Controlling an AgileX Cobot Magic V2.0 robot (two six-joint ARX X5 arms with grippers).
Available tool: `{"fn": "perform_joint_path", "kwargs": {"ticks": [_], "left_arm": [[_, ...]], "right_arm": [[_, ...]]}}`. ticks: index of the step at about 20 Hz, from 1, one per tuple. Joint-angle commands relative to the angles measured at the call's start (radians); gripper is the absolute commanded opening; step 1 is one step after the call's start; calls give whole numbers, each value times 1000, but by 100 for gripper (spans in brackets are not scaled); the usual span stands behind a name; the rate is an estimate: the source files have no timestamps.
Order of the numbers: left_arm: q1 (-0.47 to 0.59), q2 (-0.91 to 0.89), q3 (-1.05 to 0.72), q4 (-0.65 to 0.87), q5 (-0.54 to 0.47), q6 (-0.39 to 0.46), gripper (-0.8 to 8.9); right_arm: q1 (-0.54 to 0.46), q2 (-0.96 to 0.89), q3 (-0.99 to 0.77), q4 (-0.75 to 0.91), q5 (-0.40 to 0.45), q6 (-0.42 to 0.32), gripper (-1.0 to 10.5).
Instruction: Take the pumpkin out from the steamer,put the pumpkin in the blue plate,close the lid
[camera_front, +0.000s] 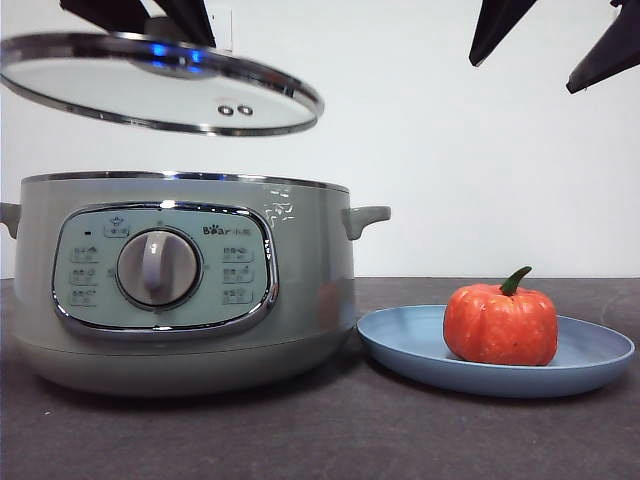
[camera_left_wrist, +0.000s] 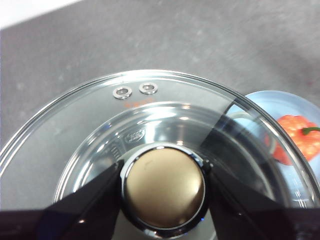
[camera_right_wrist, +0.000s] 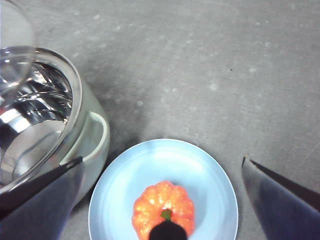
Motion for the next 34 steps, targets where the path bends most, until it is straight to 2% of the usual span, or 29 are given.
{"fn": "perform_joint_path", "kwargs": {"ticks": [1, 4, 15, 20, 34], "left_arm": [[-1, -4, -40, 106, 5, -34, -9], [-1, -4, -119, 203, 33, -61, -9], [-27, -3, -279, 311, 34, -119, -9], [-27, -3, -364, 388, 7, -111, -9], [-48, -3, -375, 360, -62, -42, -9]], "right_arm": [[0, -3, -7, 5, 3, 9, 563], [0, -3, -7, 6, 3, 9, 563], [0, -3, -7, 14, 3, 9, 563], [0, -3, -7, 14, 3, 9, 563], [0, -3, -7, 14, 3, 9, 563]]}}
